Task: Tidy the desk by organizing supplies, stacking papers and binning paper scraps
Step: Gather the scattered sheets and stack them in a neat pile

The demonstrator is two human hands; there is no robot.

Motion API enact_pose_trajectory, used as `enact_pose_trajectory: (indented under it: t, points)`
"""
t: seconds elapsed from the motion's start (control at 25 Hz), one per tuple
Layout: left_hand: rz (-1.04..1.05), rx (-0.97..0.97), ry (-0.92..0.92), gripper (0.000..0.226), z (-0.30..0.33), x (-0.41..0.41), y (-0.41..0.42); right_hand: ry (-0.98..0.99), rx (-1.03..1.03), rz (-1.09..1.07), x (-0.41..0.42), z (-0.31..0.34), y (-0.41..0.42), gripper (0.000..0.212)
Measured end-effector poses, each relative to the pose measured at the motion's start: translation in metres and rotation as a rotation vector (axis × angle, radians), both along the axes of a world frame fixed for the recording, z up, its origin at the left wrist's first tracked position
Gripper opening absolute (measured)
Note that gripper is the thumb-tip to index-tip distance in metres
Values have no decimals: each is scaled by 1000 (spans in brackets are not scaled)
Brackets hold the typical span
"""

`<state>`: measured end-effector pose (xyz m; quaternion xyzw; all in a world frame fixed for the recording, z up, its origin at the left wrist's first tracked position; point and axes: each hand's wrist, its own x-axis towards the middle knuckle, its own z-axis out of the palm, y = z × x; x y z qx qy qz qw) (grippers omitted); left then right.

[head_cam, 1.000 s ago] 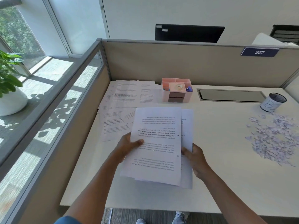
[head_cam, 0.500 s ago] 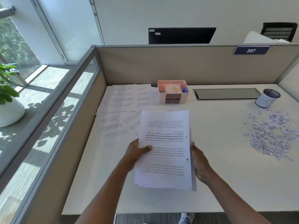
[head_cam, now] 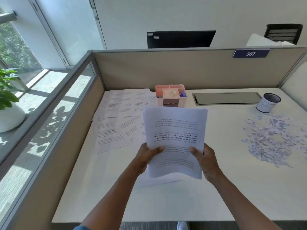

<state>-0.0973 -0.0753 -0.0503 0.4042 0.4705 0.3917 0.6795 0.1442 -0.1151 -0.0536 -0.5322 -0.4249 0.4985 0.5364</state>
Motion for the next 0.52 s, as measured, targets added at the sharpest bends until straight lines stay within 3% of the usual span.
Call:
enact_pose_trajectory:
  t: [0.16,0.28,0.4,0.52]
  points:
    - [96,20,82,47,-2,35,-1,-56,23,-26,30,-1,4,22]
    - [67,106,264,33,-13,55,-2,-91,-8,-46,50,-18,5,18]
    - [-10,161,461,32,-24,69,-5,-86,-46,-56,61,-35,2,12]
    - [55,186,521,32,-24,81,-1,-97,-48,-55,73,-36,10,16]
